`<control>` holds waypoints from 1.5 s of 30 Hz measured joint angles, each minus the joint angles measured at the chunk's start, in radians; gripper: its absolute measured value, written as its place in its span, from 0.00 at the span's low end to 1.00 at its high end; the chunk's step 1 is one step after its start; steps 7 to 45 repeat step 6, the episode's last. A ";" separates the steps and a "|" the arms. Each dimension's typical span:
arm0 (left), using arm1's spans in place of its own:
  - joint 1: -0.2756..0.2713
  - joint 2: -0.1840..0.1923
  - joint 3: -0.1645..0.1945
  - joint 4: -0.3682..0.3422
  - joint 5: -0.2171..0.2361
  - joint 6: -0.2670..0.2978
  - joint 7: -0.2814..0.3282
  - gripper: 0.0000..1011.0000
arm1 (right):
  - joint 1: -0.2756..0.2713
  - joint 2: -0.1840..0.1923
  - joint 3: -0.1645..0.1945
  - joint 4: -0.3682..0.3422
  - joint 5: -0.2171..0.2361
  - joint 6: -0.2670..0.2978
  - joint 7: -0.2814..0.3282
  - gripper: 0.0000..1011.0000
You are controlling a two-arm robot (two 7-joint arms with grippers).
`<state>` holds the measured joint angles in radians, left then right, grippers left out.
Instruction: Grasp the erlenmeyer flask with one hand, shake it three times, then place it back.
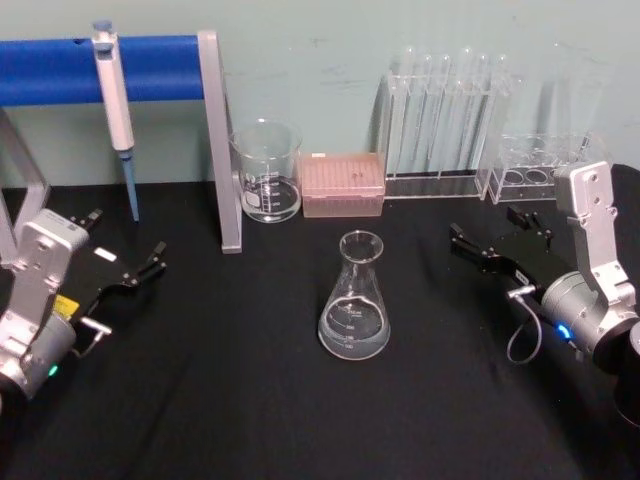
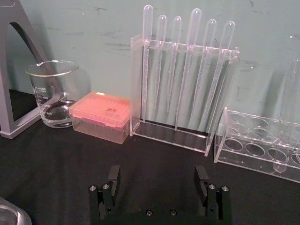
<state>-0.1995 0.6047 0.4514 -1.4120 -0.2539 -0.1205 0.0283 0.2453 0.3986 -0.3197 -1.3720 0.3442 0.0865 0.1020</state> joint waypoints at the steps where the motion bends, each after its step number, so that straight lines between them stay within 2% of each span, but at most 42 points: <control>1: 0.000 0.000 0.000 0.000 0.000 0.000 0.000 0.99 | 0.000 0.000 0.000 0.000 0.000 0.000 0.000 0.99; 45: 0.000 0.000 0.000 0.000 0.000 0.000 0.000 0.99 | 0.000 0.000 0.000 0.000 0.000 0.000 0.000 0.99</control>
